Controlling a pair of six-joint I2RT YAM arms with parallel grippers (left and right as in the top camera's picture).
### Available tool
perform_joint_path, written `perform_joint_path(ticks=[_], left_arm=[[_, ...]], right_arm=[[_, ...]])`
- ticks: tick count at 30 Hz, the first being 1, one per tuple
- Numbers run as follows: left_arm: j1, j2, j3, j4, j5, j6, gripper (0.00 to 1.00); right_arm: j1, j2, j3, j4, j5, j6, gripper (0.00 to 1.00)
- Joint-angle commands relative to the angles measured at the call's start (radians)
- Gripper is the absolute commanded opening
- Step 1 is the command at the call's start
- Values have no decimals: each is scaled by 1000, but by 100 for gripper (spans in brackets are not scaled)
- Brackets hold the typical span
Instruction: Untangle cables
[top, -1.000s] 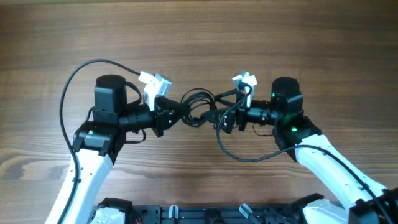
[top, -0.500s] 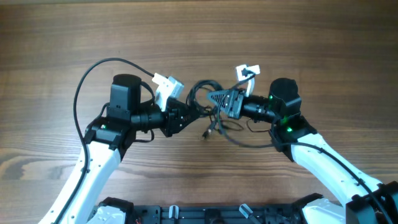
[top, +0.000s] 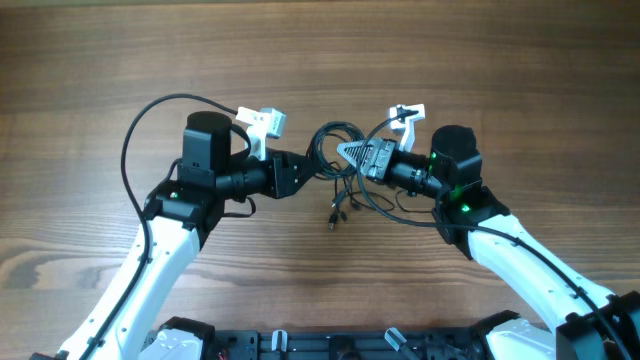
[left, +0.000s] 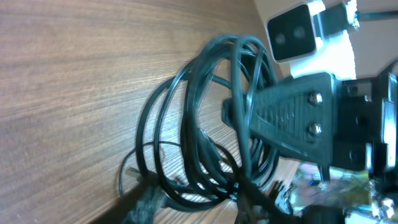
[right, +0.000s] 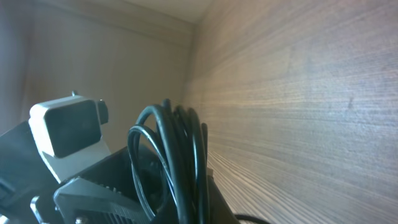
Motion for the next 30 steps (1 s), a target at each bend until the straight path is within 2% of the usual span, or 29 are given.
perform_joint_path(ticks=[1,3,5,6,7,8,9,13,18,20,22,23,25,26,29,30], left_arm=[[-26,11,14,7,-20,-131,48],[-61,11,14,-2,-20,-80,48],[-113,11,14,-14,-42,159,47],[-138,11,14,-21,-101,229,45],[-163,11,14,-27,-195,263,36],[-185,11,14,-28,-312,274,18],[-202,11,14,-28,-408,274,4],[-210,5,14,-23,-617,238,4],[-135,-79,14,-18,-789,-34,4],[-113,-106,14,-17,-789,-173,42],[-114,-112,14,-18,-720,-253,68],[-114,-111,14,-26,-650,-252,76],[-114,-111,14,-61,-501,-252,100],[-114,-111,14,-76,-452,-252,100],[-114,-108,14,-101,-441,-253,100],[-116,-103,14,-100,-440,-292,100]], right_arm=[[4,7,8,1,5,13,4],[4,7,8,-1,5,11,4],[4,7,8,-11,5,11,4],[4,7,8,-17,5,11,4],[4,7,8,-27,0,11,4],[4,7,8,-34,1,11,4],[4,7,8,-43,-4,10,4],[4,7,8,-100,-30,-39,4],[3,7,8,-175,-38,-67,4],[4,7,8,-174,-40,-64,5],[3,7,8,-174,-36,-64,5],[4,7,8,-174,-35,-64,5],[4,7,8,-174,-36,-64,5],[4,7,8,-174,-36,-64,5],[3,7,8,-174,-19,-55,6],[3,7,8,-174,-17,-51,6]])
